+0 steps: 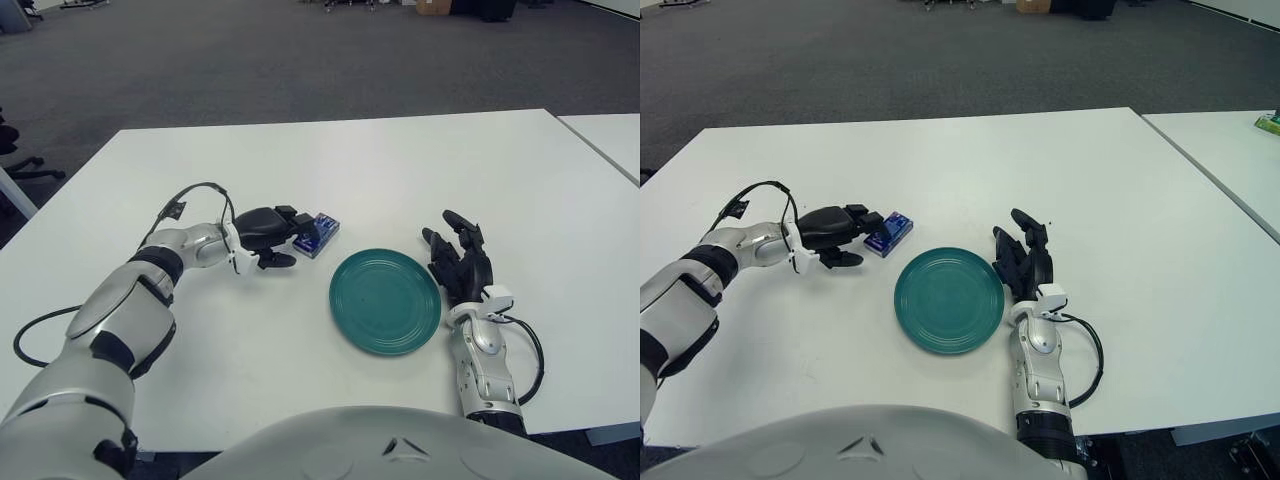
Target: Put the gum into the plate.
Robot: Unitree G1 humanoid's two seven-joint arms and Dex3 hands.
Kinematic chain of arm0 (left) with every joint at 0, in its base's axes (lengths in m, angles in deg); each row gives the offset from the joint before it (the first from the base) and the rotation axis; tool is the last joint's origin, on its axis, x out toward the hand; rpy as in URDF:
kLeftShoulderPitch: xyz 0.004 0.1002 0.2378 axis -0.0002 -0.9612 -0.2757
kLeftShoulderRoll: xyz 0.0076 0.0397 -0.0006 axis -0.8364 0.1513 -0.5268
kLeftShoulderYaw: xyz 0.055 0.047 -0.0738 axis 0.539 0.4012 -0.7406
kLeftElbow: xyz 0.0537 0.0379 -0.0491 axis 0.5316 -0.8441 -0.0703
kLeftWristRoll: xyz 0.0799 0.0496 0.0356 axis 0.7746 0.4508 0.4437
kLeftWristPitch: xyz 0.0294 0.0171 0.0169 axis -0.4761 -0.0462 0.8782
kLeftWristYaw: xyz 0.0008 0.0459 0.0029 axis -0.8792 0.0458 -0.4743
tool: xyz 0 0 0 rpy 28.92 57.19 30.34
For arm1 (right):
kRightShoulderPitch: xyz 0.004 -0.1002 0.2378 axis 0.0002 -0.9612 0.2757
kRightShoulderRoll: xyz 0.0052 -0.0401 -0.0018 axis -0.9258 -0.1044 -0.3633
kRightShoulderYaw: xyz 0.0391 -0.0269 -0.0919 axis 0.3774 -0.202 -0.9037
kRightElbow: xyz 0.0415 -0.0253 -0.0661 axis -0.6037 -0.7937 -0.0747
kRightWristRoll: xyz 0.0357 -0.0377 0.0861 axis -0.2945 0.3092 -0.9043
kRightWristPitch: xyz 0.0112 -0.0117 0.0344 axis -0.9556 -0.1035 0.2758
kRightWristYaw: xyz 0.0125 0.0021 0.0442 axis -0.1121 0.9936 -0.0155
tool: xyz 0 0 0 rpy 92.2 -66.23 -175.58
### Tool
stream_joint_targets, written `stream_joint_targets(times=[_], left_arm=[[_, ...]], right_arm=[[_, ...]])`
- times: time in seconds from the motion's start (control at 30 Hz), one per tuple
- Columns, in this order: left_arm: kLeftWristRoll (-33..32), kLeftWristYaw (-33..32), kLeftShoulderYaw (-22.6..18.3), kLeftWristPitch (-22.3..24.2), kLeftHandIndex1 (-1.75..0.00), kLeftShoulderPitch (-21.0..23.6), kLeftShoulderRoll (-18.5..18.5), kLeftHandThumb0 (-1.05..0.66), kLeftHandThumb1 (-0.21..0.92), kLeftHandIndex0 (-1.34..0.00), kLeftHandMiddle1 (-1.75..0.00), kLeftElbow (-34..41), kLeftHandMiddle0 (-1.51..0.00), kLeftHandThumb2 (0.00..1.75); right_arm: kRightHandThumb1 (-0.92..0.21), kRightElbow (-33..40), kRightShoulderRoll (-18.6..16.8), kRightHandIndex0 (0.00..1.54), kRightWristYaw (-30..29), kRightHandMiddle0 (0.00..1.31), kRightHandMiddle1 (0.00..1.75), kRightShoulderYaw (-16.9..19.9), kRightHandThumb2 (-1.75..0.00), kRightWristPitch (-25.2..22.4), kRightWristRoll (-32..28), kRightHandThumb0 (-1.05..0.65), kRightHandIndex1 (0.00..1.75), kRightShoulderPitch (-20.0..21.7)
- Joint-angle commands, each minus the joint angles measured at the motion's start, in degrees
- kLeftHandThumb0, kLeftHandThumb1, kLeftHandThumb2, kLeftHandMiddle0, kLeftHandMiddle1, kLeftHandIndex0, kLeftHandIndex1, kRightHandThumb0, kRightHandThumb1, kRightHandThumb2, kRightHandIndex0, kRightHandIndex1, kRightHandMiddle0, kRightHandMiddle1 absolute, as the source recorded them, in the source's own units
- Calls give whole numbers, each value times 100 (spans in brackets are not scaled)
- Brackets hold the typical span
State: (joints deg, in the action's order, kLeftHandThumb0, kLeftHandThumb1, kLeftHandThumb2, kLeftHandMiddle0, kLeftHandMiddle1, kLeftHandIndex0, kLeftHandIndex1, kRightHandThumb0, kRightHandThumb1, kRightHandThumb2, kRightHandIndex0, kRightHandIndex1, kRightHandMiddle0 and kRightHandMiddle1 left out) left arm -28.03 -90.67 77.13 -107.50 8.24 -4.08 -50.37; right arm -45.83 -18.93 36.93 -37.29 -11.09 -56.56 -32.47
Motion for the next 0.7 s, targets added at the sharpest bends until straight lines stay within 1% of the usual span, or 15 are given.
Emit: stream_joint_targets(times=[0.0, 0.1, 0.2, 0.3, 0.37, 0.53, 0.67], left_arm=[[262, 448, 196, -352, -124, -497, -343, -90, 92, -30, -92, 336, -49, 79], [107, 701, 103, -465, -120, -623, -470, -88, 92, -31, -81, 665, -52, 78], [48, 866, 40, -387, -115, -732, -488, -87, 92, -30, -72, 772, -53, 77], [43, 906, -9, -224, -112, -967, -504, -87, 92, -28, -68, 981, -53, 77], [39, 873, -38, -162, -111, -1074, -505, -88, 92, -27, -66, 1106, -54, 77], [42, 761, -111, -127, -111, -1166, -494, -90, 92, -28, -66, 1286, -56, 79], [54, 710, -154, -143, -116, -1216, -493, -92, 92, -29, -73, 1376, -57, 82]], right_arm=[[-92, -419, -55, 46, -31, 0, 76, 34, -59, -565, -79, -52, 31, -324], [-92, -385, -35, 45, -21, 0, 75, 43, -59, -604, -78, -52, 30, -323], [-92, -368, -13, 44, -18, 0, 73, 50, -60, -634, -60, -53, 29, -315], [-92, -361, 14, 45, -28, 0, 72, 41, -62, -653, -12, -54, 29, -305], [-92, -376, 31, 45, -8, 0, 72, 44, -63, -648, -14, -54, 28, -292], [-92, -450, 64, 48, 61, 0, 73, 82, -62, -639, -87, -52, 29, -233], [-92, -480, 77, 48, 83, 0, 74, 96, -61, -653, -98, -51, 29, -203]])
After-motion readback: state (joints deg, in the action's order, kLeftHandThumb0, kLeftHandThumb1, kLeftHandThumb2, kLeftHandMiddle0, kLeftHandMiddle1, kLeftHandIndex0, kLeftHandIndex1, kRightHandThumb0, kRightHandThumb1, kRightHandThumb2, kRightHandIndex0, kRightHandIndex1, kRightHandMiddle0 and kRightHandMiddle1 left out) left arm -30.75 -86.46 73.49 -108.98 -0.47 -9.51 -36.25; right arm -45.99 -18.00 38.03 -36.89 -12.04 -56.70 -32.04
